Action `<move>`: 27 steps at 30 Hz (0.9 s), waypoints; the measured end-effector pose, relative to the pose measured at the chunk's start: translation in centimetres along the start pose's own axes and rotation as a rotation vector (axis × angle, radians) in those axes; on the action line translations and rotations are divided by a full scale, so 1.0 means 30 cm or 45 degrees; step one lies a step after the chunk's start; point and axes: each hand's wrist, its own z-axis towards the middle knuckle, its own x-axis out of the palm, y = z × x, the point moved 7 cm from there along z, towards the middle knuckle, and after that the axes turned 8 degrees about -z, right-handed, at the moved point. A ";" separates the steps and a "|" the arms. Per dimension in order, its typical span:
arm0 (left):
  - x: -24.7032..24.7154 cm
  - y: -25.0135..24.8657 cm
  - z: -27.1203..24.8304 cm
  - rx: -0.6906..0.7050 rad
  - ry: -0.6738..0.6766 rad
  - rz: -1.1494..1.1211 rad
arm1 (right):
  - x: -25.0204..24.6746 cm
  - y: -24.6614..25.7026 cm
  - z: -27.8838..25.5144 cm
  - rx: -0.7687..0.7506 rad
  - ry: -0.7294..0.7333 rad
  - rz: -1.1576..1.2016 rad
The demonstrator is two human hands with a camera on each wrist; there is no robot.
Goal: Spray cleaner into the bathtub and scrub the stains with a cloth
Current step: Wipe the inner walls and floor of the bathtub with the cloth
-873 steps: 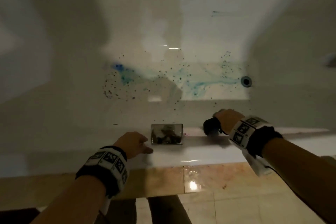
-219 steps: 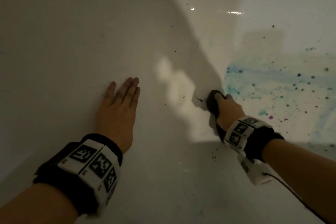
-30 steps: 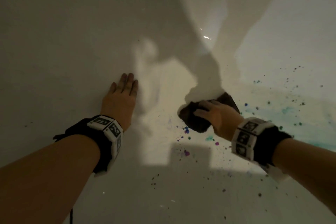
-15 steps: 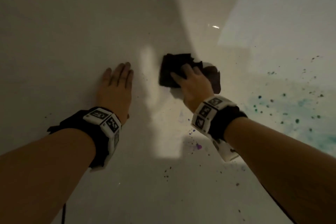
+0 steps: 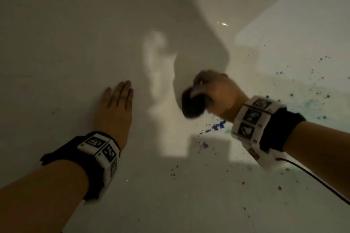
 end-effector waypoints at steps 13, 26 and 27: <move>0.024 0.030 -0.004 0.034 -0.035 0.052 | 0.281 0.121 0.178 -0.172 0.350 -0.430; 0.088 -0.073 -0.118 0.191 0.192 -0.086 | 0.231 0.062 -0.156 -0.397 0.699 -0.531; 0.089 -0.069 -0.115 0.195 0.194 -0.099 | 0.198 0.099 -0.150 -0.368 0.540 -0.401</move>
